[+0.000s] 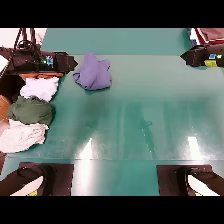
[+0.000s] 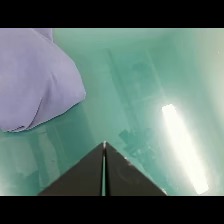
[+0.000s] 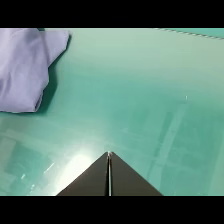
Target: Fold the shirts.
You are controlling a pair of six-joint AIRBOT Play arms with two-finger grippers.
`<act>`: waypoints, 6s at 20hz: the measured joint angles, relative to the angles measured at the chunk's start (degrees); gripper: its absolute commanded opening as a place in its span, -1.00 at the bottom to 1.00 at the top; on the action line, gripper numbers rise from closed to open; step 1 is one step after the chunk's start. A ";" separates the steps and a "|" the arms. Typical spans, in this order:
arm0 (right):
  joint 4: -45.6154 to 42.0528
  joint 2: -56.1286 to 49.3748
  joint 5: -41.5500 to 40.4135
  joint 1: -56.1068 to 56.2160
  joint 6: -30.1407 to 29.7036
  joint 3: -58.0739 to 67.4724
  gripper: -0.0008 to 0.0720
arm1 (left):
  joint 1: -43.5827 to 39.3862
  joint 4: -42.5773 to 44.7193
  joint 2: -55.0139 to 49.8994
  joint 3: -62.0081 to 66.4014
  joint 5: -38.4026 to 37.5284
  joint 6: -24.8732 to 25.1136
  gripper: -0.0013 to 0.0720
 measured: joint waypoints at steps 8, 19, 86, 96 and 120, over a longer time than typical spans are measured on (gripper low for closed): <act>0.02 -0.02 -0.31 0.00 0.00 -0.46 -0.93 | 0.00 0.00 0.00 -0.04 0.00 0.00 -0.89; 0.39 -0.02 -0.39 0.00 0.00 -0.48 -0.93 | -0.02 3.02 -2.19 -0.26 9.35 0.68 0.64; 0.13 6.51 4.90 -0.74 0.07 -0.46 -0.93 | 1.22 -21.20 -33.05 -5.97 1.84 11.74 -0.90; 5.73 -10.08 15.76 -6.91 -0.02 -18.29 0.20 | 6.51 -16.06 -26.69 2.21 0.87 12.52 -0.89; 8.04 -1.46 0.98 3.54 -3.63 9.64 -0.94 | 6.86 -10.69 6.36 13.99 -0.92 12.50 -0.90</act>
